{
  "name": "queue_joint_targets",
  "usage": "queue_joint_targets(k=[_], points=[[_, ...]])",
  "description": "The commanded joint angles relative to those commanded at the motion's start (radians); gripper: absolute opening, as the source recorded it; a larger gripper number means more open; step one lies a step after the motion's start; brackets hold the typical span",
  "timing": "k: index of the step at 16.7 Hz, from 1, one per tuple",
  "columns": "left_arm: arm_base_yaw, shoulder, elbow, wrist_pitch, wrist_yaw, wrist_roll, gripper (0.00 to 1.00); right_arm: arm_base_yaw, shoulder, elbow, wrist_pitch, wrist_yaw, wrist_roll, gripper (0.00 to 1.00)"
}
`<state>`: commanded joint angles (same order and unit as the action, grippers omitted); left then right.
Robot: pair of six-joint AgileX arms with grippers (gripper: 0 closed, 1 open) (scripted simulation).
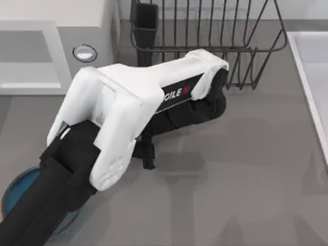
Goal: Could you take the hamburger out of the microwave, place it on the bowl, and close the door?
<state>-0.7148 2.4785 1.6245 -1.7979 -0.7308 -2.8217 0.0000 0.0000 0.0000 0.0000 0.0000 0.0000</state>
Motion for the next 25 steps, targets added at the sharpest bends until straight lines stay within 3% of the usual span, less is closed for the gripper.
queue_joint_targets(k=[12,24,25], points=[[0.013,-0.124,-0.228,0.120,-0.032,-0.036,0.00,0.000,0.000,0.000,0.000,0.000,0.000,1.00],[0.018,-0.067,-0.371,0.181,-0.046,-0.051,0.00,0.000,0.000,0.000,0.000,0.000,0.000,1.00],[0.018,-0.067,-0.371,0.181,-0.046,-0.051,0.08,0.000,0.000,0.000,0.000,0.000,0.000,1.00]])
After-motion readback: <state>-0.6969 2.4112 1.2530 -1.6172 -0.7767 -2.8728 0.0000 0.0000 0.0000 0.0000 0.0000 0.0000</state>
